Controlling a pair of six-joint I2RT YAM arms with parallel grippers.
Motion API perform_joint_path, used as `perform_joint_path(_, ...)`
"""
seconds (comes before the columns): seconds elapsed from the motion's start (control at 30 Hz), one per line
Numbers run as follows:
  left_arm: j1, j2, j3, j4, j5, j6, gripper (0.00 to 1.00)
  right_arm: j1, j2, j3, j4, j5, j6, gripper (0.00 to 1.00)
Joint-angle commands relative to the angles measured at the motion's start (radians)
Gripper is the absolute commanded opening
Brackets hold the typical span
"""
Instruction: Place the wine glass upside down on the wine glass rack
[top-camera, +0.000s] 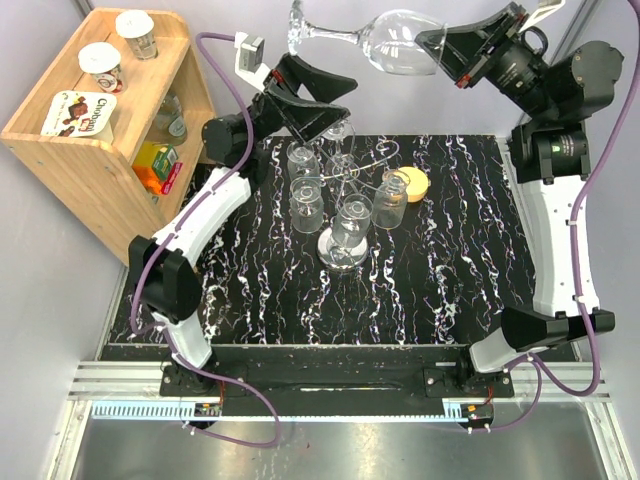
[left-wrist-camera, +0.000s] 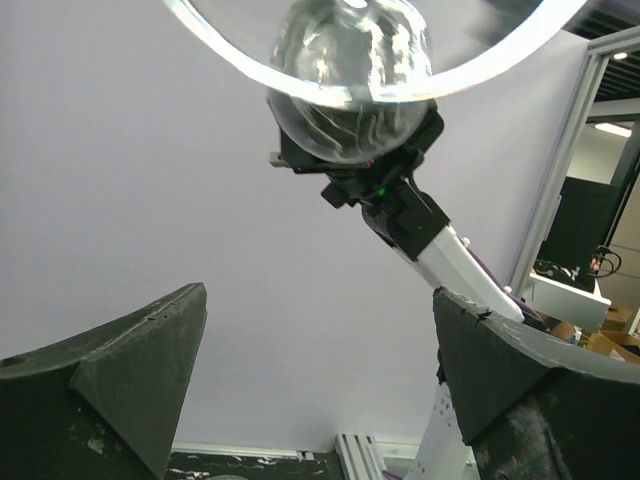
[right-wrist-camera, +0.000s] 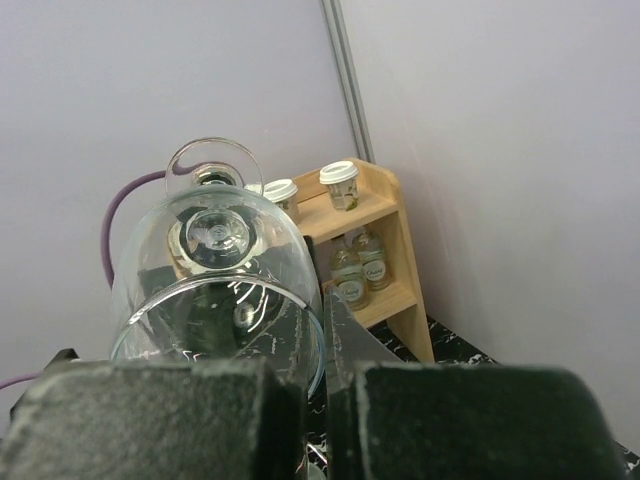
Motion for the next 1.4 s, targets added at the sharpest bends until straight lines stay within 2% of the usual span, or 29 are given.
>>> perform_joint_path(0.0, 0.006, 0.037, 0.129, 0.052, -0.056, -0.018, 0.99, 0.061, -0.021, 0.013, 0.025, 0.014, -0.056, 0.00)
perform_joint_path(0.17, 0.012, 0.051, 0.206, 0.118, -0.093, -0.050, 0.99, 0.121, -0.003, 0.041, -0.020, 0.034, -0.122, 0.00)
perform_joint_path(0.4, 0.029, 0.001, 0.143, 0.245, -0.095, -0.092, 0.99, 0.123, 0.023, 0.067, -0.009, 0.039, -0.102, 0.00)
perform_joint_path(0.67, 0.052, -0.004, 0.161, 0.281, -0.148, -0.125, 0.98, 0.124, 0.014, 0.026, -0.008, 0.034, -0.096, 0.00)
perform_joint_path(0.93, 0.057, 0.004, 0.158, 0.284, -0.148, -0.124, 0.83, 0.137, -0.007, -0.062, 0.005, 0.002, -0.091, 0.00)
perform_joint_path(1.03, 0.055, 0.008, 0.161, 0.284, -0.145, -0.122, 0.67, 0.141, -0.013, -0.083, 0.006, 0.006, -0.095, 0.00)
perform_joint_path(1.13, 0.055, 0.010, 0.152, 0.282, -0.145, -0.122, 0.42, 0.144, -0.015, -0.083, 0.006, 0.003, -0.096, 0.00)
perform_joint_path(1.17, 0.055, 0.008, 0.149, 0.282, -0.147, -0.125, 0.37, 0.149, -0.017, -0.085, 0.003, 0.002, -0.101, 0.00)
perform_joint_path(1.37, 0.055, 0.008, 0.138, 0.295, -0.170, -0.135, 0.35, 0.163, -0.038, -0.131, -0.009, -0.003, -0.125, 0.00)
